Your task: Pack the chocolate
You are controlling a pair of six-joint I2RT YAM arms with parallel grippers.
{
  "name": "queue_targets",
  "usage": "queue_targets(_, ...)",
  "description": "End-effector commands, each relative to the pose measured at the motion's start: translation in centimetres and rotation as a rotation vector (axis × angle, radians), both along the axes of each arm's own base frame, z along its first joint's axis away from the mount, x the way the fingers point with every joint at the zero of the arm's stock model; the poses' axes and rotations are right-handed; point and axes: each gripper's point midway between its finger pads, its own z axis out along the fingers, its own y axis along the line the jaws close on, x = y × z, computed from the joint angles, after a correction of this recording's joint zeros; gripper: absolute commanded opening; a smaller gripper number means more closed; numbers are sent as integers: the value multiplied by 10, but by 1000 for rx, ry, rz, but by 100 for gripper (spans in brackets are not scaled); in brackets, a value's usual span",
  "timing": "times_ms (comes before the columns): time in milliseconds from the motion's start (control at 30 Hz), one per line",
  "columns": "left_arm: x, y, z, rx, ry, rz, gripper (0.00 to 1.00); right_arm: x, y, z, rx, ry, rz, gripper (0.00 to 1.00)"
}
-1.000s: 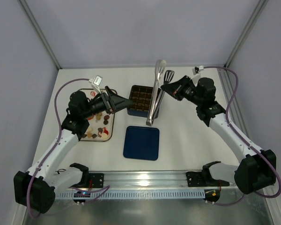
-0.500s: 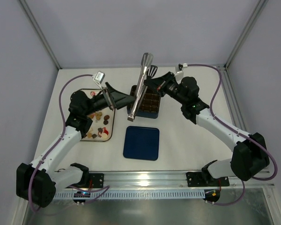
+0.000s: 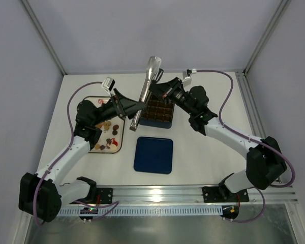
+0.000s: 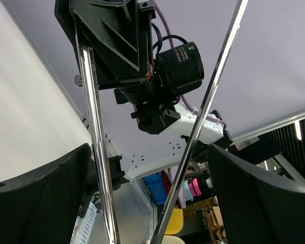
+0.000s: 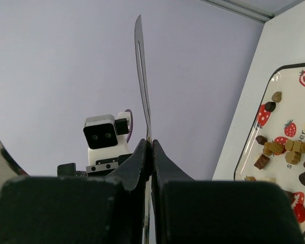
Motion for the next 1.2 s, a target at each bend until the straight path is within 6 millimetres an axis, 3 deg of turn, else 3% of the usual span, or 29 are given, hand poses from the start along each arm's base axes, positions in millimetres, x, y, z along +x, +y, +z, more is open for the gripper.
queue_targets(0, -8, 0, 14, -38, -50, -30, 92, -4, -5, 47, 110, -144, -34, 4)
queue_targets(400, -6, 1, 16, -62, -28, -23, 72, -8, 4, 49, 134, -198, -23, 4)
queue_targets(1000, -5, 2, 16, -74, -20, -13, 60, -14, 12, 38, 117, -206, -22, 4)
queue_targets(1167, -6, 2, 17, -69, -31, -11, 54, -16, 7, 39, 102, -218, -45, 18)
